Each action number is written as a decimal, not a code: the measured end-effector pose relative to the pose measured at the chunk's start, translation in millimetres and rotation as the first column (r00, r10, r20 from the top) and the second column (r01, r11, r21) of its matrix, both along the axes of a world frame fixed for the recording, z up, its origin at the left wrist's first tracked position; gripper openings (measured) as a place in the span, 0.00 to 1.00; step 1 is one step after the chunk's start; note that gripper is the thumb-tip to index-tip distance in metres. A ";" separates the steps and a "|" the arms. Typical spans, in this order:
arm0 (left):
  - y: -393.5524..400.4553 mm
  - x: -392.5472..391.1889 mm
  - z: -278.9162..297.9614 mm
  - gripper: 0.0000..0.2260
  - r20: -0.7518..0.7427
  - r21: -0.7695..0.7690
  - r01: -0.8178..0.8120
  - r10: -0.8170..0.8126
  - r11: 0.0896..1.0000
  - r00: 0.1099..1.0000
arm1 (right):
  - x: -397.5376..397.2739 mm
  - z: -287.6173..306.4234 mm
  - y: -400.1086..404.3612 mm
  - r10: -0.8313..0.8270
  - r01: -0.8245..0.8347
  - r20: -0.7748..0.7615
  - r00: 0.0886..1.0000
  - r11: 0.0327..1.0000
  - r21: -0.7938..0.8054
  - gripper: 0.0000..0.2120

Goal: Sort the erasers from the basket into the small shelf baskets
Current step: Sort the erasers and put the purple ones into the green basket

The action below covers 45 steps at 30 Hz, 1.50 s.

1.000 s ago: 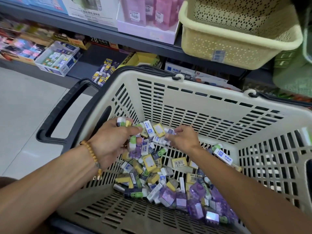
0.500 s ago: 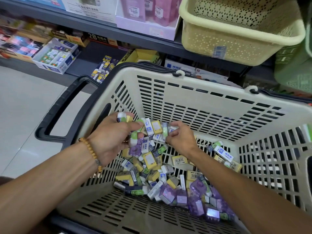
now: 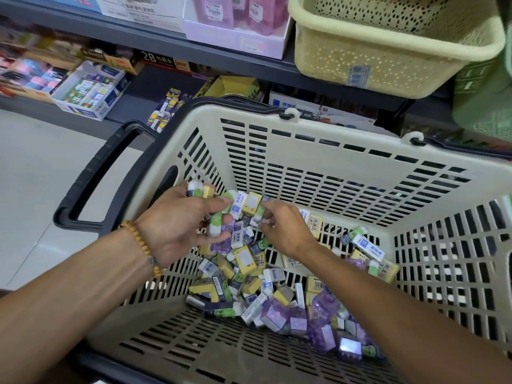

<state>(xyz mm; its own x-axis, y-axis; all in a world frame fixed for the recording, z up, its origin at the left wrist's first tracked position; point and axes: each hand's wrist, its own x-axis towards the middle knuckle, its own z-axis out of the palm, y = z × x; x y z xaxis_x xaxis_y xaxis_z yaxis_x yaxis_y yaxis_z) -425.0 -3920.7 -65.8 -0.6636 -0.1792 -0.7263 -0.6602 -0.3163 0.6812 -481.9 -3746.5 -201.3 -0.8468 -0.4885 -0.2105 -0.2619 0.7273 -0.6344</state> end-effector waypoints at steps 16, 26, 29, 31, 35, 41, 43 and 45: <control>11.9 -5.7 -3.5 0.21 0.031 -0.056 0.254 -0.252 0.966 0.967 | -7.0 79.7 -7.8 0.084 0.446 0.771 0.631 0.775 -0.449 0.03; 14.9 -8.3 -17.7 0.19 0.111 -0.085 0.183 -0.173 0.980 0.979 | -18.8 36.4 23.8 -0.379 0.608 0.703 0.602 0.788 -0.096 0.05; 15.0 -8.4 -19.5 0.15 0.141 -0.088 0.194 -0.181 0.977 0.973 | -18.4 29.4 14.1 -0.425 0.668 0.697 0.577 0.737 -0.104 0.03; 17.2 -8.5 -19.7 0.13 0.145 -0.098 0.203 -0.188 0.974 0.971 | -18.6 28.0 9.9 -0.407 0.678 0.708 0.577 0.722 -0.138 0.07; 27.6 -11.8 -20.5 0.13 0.141 -0.132 0.208 -0.189 0.969 0.972 | -17.3 36.8 11.0 -0.322 0.532 0.612 0.722 0.824 -0.194 0.07; 35.8 -16.1 -25.1 0.10 0.140 -0.133 0.246 -0.228 0.960 0.964 | -12.5 48.9 13.2 -0.014 0.359 0.716 0.698 0.872 -0.333 0.06; 34.7 -15.8 -26.3 0.14 0.135 -0.141 0.214 -0.196 0.967 0.971 | -17.1 46.0 21.8 -0.061 0.459 0.763 0.644 0.829 -0.321 0.06; 31.9 -15.4 -28.9 0.23 0.136 -0.129 0.168 -0.151 0.977 0.979 | -21.3 38.7 31.8 -0.201 0.533 0.751 0.628 0.815 -0.228 0.06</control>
